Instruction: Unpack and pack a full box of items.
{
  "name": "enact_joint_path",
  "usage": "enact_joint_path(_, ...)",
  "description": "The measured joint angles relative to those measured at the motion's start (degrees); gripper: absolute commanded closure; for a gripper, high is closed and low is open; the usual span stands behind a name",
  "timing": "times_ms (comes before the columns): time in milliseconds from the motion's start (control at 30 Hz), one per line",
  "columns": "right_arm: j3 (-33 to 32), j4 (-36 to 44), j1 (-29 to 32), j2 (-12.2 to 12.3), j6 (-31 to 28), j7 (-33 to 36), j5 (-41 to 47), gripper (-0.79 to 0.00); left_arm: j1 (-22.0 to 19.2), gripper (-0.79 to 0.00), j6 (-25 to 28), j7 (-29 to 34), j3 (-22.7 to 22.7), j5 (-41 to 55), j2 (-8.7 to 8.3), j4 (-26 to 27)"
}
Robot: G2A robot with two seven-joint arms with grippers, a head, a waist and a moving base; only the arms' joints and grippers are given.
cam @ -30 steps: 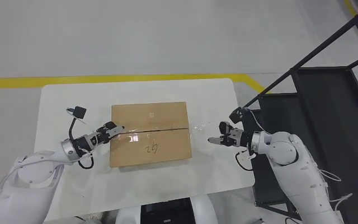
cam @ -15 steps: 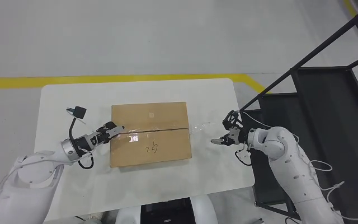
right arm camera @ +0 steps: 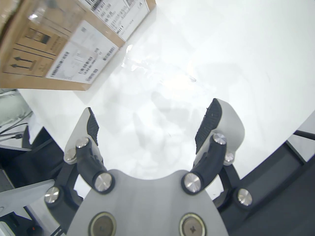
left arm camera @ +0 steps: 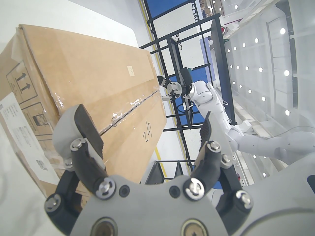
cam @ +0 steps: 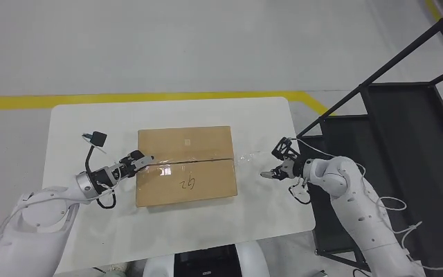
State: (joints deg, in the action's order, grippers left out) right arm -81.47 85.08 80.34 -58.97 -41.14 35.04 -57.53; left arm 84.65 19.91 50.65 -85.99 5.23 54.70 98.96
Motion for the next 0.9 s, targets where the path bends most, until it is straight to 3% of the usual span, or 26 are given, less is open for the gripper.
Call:
enact_joint_path(333,12.79,-16.15,-10.78,-2.13,4.13,-8.05,-15.59,-0.785,0.00,-0.785,0.00,0.00,0.00,0.00,0.00,0.00)
enact_joint_path(633,16.39,-24.40,-16.23,-3.02,5.09,-21.09,-22.13,-0.785,0.00,-0.785,0.00,0.00,0.00,0.00,0.00,0.00)
enact_joint_path(733,16.74,-26.41,-17.43,-3.24,3.73,-22.20,-21.06,-0.699,0.00,-0.785,0.00,0.00,0.00,0.00,0.00,0.00)
enact_joint_path(800,16.95,-27.72,-18.21,-3.41,3.06,-22.11,-20.10,-0.705,0.00,-0.785,0.00,0.00,0.00,0.00,0.00,0.00)
enact_joint_path(900,17.32,-29.19,-19.31,-3.58,2.13,-21.79,-19.51,-0.625,0.00,-0.785,0.00,0.00,0.00,0.00,0.00,0.00)
